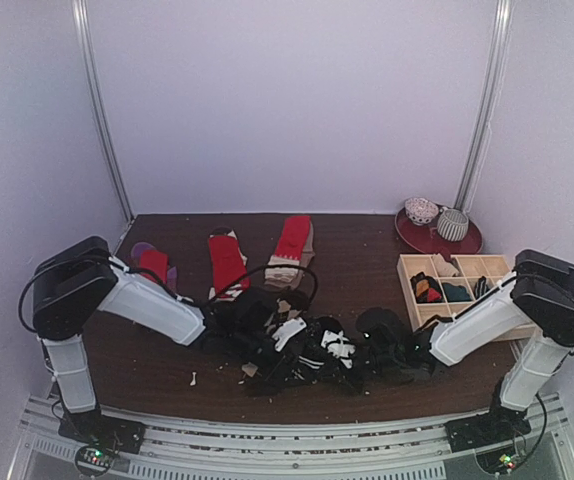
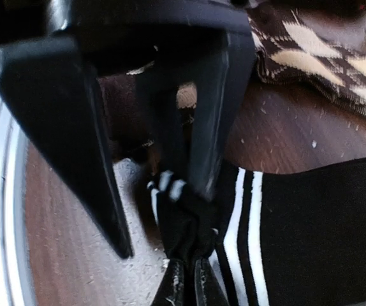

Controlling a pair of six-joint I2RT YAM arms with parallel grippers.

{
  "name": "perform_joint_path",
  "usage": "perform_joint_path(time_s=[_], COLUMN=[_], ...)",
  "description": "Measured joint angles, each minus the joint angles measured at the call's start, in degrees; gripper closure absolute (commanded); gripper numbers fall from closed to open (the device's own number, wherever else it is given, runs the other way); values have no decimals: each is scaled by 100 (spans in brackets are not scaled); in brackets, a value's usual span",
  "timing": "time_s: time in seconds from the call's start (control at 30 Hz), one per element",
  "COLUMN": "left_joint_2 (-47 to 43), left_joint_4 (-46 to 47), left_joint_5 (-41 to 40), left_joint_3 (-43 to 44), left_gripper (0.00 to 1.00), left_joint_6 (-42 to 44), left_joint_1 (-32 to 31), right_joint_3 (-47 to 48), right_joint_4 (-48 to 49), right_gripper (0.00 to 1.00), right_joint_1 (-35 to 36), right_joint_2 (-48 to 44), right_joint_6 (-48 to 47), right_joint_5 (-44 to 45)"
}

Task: Roll the socks
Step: Roll the sock at the center of the board.

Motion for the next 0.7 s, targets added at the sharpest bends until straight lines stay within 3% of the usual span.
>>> perform_joint_path(time_s=[0.17, 0.43, 0.7], left_joint_2=[-514, -1180, -721], left_joint_4=[57, 1200, 2468], left_joint_5=[-621, -1488, -1631], left_joint_3=[-361, -1198, -1390], left_gripper=[50, 53, 55], left_joint_6=[374, 1440, 2385], left_joint_1=[48, -146, -424], right_joint_3=[-9, 138, 533], right_joint_4=[118, 450, -354], right_gripper=[99, 100, 100], right_joint_1=[-509, -1362, -1650], right_joint_2=[197, 835, 997], right_joint_6=[1038, 2623, 2796], right_joint_5=[-999, -2741, -3364])
